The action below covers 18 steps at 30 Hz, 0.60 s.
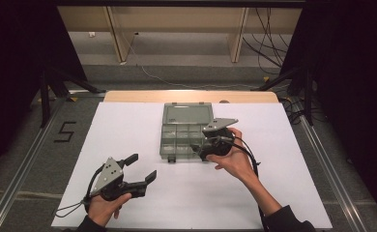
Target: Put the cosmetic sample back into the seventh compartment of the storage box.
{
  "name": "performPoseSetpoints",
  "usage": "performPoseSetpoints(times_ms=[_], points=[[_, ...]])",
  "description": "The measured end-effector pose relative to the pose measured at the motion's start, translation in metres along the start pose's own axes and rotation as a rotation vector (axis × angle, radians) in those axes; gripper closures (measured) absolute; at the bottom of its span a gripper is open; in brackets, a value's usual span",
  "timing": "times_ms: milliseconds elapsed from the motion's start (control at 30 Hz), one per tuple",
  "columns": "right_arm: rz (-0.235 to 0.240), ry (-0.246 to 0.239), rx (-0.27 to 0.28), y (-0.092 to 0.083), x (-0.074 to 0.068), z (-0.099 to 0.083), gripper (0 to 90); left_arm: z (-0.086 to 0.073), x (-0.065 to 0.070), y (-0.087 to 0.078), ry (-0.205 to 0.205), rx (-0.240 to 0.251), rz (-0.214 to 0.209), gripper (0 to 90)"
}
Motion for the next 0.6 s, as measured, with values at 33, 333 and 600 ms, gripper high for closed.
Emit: performPoseSetpoints(times_ms=[33, 333, 600], points=[[-0.004, 0.000, 0.002, -0.001, 0.000, 0.000, 31.3, -0.001, 0.000, 0.000, -0.003, -0.004, 0.000, 15.7], [0.012, -0.005, 0.050, -0.010, -0.004, -0.001, 31.2, 0.000, 0.000, 0.000, -0.003, -0.002, -0.002, 15.7], [0.018, -0.010, 0.077, -0.017, -0.007, -0.001, 30.2, -0.001, 0.001, 0.000, -0.008, -0.004, -0.004, 15.7]])
Point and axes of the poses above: each handheld gripper's, and its own axes: y roughly forward along the jaws, z roughly out of its top, x roughly to its right, the point moved 7 cm from there along y, roughly forward along the jaws, and after that the axes turned 11 degrees about -x, right-handed, at the moved point
